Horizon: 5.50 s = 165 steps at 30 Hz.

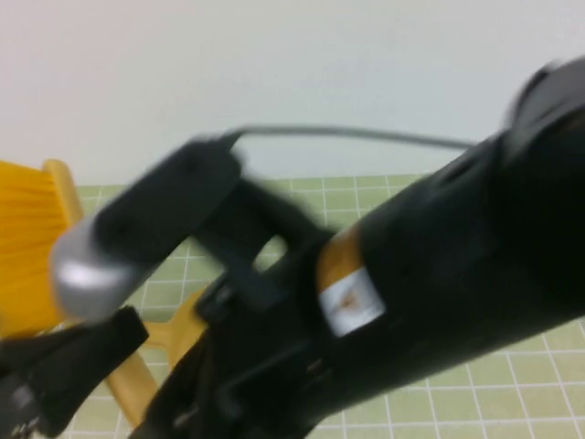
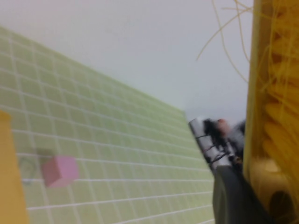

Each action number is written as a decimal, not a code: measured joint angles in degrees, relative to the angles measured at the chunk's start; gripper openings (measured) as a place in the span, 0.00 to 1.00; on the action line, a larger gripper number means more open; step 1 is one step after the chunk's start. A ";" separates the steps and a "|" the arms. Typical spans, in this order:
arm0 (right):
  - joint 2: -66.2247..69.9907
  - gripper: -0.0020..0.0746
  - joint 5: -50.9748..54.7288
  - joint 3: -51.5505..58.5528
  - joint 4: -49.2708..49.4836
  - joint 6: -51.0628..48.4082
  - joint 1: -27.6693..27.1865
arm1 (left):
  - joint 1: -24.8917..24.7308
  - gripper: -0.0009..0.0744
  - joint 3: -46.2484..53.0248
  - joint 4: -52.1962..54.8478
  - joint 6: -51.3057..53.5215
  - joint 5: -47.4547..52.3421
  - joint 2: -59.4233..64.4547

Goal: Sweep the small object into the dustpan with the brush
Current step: Hand over the broom, then pick up the dustpan from the table

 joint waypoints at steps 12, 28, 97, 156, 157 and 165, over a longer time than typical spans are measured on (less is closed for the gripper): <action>-9.81 0.58 9.46 2.95 -1.80 1.45 -15.23 | 0.00 0.22 -3.74 -16.41 23.19 16.39 23.97; -24.91 0.57 -20.08 47.44 29.45 -8.78 -21.66 | -14.66 0.22 -5.02 -19.08 33.82 20.52 38.66; -7.83 0.25 -14.15 46.89 83.68 -61.85 -23.37 | -18.88 0.71 -7.07 -19.18 31.88 18.55 38.55; -7.83 0.25 0.72 38.05 7.59 -19.40 -44.35 | -24.54 0.77 -42.17 87.75 10.80 5.95 68.89; -7.83 0.25 0.72 38.05 7.59 -19.40 -44.35 | -24.79 0.77 -42.17 87.75 10.80 6.61 69.38; -7.83 0.25 -0.47 38.05 7.46 -18.10 -44.35 | -24.92 0.77 -42.17 90.06 10.80 5.49 72.22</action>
